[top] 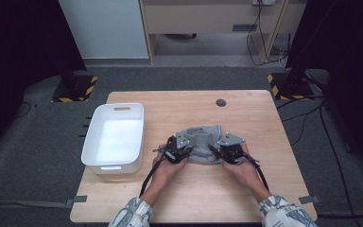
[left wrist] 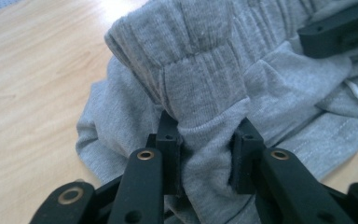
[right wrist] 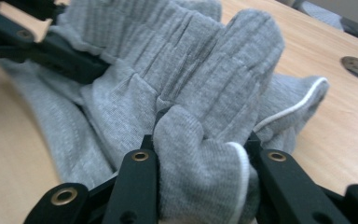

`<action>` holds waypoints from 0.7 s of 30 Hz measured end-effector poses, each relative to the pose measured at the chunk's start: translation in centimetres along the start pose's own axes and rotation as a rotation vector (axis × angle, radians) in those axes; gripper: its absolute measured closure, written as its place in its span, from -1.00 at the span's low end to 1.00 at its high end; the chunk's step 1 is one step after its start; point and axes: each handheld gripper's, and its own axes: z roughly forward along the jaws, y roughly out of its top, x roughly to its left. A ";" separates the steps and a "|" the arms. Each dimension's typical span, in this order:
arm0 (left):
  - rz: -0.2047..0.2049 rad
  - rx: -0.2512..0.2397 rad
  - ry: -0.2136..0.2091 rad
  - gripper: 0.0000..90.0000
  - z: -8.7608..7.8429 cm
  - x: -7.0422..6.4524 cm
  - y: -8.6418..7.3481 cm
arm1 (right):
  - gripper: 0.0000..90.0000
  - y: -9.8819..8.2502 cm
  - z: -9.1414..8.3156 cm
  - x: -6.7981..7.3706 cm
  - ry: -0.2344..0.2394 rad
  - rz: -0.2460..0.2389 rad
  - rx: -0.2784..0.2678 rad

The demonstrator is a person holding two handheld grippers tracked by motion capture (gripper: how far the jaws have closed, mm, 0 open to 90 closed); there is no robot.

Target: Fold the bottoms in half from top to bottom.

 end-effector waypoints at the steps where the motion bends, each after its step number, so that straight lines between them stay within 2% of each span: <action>1: -0.002 0.003 0.004 0.55 0.2 0.0 0.1 | 0.55 0.1 0.4 -0.5 -0.007 0.006 0.000; 3: 0.001 0.011 0.016 0.55 0.6 0.2 0.6 | 0.54 0.3 0.8 -1.0 -0.014 0.015 0.002; 9: -0.034 0.010 0.025 0.53 1.5 0.7 1.0 | 0.53 0.6 1.8 -1.8 -0.039 0.025 0.002; 15: -0.008 -0.001 0.015 0.52 1.4 0.7 0.3 | 0.52 0.4 1.6 -1.7 -0.041 0.006 -0.010; 17: -0.012 -0.009 0.009 0.50 1.4 0.8 0.0 | 0.51 0.3 1.6 -1.5 -0.045 -0.001 -0.019; 21: -0.002 -0.008 0.010 0.43 1.2 0.9 0.0 | 0.42 0.4 1.4 -1.4 -0.042 0.011 -0.018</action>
